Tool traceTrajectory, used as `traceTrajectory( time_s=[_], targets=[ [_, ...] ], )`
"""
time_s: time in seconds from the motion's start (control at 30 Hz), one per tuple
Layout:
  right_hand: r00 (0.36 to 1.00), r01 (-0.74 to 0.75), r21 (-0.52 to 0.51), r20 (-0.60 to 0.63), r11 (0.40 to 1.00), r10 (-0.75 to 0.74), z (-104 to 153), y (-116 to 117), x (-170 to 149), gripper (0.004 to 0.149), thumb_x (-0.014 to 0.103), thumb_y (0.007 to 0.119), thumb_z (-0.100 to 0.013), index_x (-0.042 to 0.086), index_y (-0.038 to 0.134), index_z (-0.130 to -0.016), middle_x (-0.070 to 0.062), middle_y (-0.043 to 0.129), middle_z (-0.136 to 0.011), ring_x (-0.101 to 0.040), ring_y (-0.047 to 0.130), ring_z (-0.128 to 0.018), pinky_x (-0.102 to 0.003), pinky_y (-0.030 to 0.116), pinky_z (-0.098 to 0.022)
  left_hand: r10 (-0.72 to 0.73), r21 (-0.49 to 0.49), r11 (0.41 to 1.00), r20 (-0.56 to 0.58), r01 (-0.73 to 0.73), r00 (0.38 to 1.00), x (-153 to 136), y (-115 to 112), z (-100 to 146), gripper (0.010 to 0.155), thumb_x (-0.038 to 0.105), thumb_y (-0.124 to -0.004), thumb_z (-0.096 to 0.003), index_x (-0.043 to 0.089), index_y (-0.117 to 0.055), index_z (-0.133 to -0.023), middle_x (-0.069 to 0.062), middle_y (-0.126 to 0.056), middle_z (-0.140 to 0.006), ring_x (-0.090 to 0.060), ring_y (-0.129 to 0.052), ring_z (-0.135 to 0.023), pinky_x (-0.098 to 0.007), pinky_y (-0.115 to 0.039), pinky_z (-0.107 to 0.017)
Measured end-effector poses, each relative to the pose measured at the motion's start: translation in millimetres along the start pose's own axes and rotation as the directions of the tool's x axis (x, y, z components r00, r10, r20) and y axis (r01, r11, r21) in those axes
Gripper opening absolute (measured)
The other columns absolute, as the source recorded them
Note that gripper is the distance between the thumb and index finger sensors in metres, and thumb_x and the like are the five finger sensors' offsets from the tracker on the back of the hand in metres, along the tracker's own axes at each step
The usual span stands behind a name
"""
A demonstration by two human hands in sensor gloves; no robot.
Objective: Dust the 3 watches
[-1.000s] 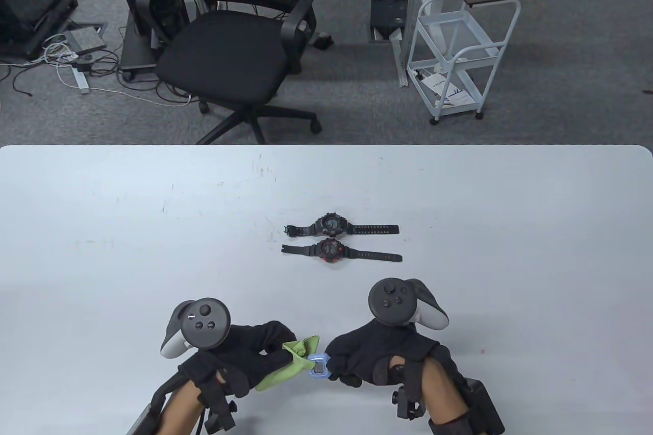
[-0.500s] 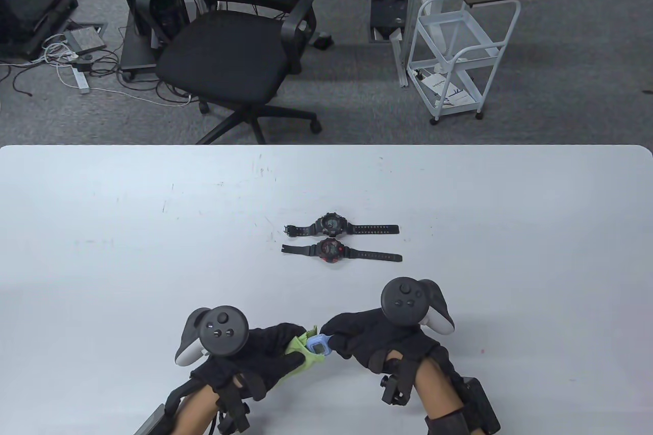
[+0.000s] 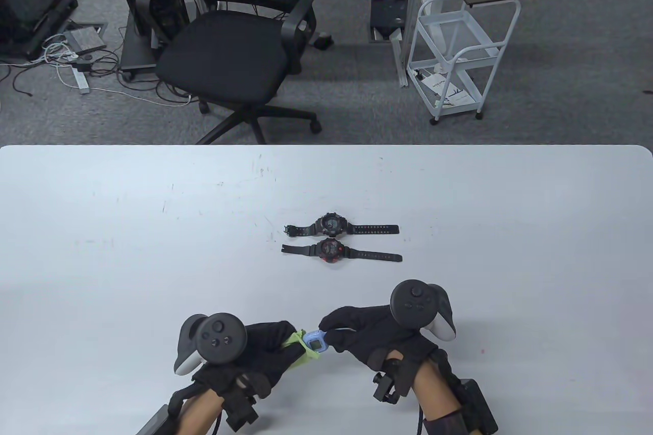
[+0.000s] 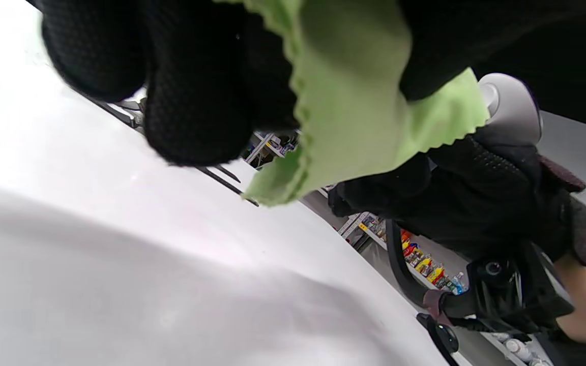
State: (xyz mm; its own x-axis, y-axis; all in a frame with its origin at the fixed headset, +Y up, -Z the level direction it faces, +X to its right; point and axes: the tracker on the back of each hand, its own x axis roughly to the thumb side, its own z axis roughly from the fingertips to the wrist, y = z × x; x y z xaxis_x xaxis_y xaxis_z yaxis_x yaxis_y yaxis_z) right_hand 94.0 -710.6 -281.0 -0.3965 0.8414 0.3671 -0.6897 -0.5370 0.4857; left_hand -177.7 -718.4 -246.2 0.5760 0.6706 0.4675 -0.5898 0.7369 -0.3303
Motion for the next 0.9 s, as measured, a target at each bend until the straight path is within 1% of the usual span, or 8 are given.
traceTrajectory(
  time_s=[0.13,0.2,0.33,0.5,0.57,0.63,0.7,0.9],
  targets=[
    [1.0,0.025,0.007,-0.01,1.0,-0.025,0,0,-3,0.047,0.044,0.086,-0.045,0.02,0.095,-0.085,-0.003,0.105,-0.063,-0.028,0.102,-0.059,-0.059,0.077,-0.052,0.017,-0.074,0.997,0.001,-0.017,1.0,2,-3,-2,0.051,0.041,-0.078,-0.0497,0.007,-0.086,-0.087,-0.011,-0.099,-0.066,-0.033,-0.103,-0.054,-0.065,-0.074,-0.058],
    [1.0,0.018,0.01,-0.015,1.0,-0.018,0,0,-5,0.047,0.044,0.086,-0.045,0.02,0.095,-0.085,-0.003,0.105,-0.063,-0.028,0.102,-0.059,-0.059,0.077,-0.052,0.013,-0.097,0.995,0.0,-0.013,1.0,2,-4,-3,0.052,0.039,-0.078,-0.05,0.007,-0.082,-0.09,-0.012,-0.097,-0.069,-0.033,-0.103,-0.056,-0.066,-0.074,-0.059],
    [1.0,0.029,0.003,-0.009,1.0,-0.029,0,-1,-5,0.047,0.044,0.086,-0.045,0.02,0.096,-0.084,-0.003,0.105,-0.063,-0.028,0.102,-0.059,-0.059,0.077,-0.052,0.004,-0.035,0.999,-0.011,-0.005,1.0,-1,-1,-1,0.05,0.043,-0.081,-0.0482,0.007,-0.087,-0.082,-0.01,-0.1,-0.062,-0.032,-0.105,-0.05,-0.065,-0.076,-0.057],
    [0.999,0.039,-0.003,-0.005,0.999,-0.039,0,-2,-5,0.047,0.045,0.086,-0.045,0.019,0.096,-0.083,-0.002,0.106,-0.061,-0.027,0.103,-0.058,-0.059,0.078,-0.051,-0.023,0.023,0.999,-0.015,0.024,1.0,-2,5,2,0.048,0.053,-0.084,-0.0484,0.01,-0.095,-0.067,-0.006,-0.103,-0.049,-0.032,-0.107,-0.042,-0.063,-0.08,-0.053],
    [0.998,0.057,0.001,-0.007,0.998,-0.057,1,-2,-6,0.047,0.045,0.086,-0.045,0.019,0.096,-0.083,-0.002,0.106,-0.061,-0.027,0.103,-0.058,-0.059,0.078,-0.051,-0.018,-0.001,1.0,0.002,0.018,1.0,-2,5,1,0.048,0.052,-0.083,-0.0484,0.011,-0.094,-0.069,-0.006,-0.103,-0.052,-0.032,-0.106,-0.044,-0.063,-0.079,-0.054],
    [0.997,0.07,-0.004,-0.011,0.998,-0.07,1,-3,-7,0.047,0.046,0.086,-0.046,0.018,0.096,-0.083,-0.002,0.106,-0.061,-0.027,0.103,-0.058,-0.059,0.078,-0.051,0.001,-0.028,1.0,0.002,-0.001,1.0,-3,4,1,0.048,0.046,-0.081,-0.0487,0.01,-0.091,-0.079,-0.01,-0.101,-0.061,-0.034,-0.105,-0.051,-0.065,-0.077,-0.056],
    [0.998,0.066,-0.002,-0.015,0.998,-0.066,2,-3,-8,0.047,0.046,0.086,-0.046,0.019,0.096,-0.083,-0.002,0.106,-0.061,-0.027,0.103,-0.058,-0.059,0.078,-0.051,0.001,-0.068,0.998,-0.003,-0.001,1.0,-3,2,-1,0.048,0.042,-0.08,-0.0484,0.01,-0.088,-0.084,-0.012,-0.099,-0.066,-0.034,-0.104,-0.055,-0.066,-0.074,-0.058],
    [0.997,0.076,0.002,-0.016,0.997,-0.076,3,-4,-9,0.047,0.045,0.086,-0.046,0.018,0.096,-0.082,-0.002,0.106,-0.06,-0.027,0.103,-0.057,-0.059,0.078,-0.052,-0.047,0.011,0.999,-0.023,0.048,0.999,-3,9,3,0.048,0.051,-0.087,-0.0458,0.011,-0.096,-0.07,-0.007,-0.104,-0.053,-0.033,-0.107,-0.045,-0.064,-0.079,-0.055]
  ],
)
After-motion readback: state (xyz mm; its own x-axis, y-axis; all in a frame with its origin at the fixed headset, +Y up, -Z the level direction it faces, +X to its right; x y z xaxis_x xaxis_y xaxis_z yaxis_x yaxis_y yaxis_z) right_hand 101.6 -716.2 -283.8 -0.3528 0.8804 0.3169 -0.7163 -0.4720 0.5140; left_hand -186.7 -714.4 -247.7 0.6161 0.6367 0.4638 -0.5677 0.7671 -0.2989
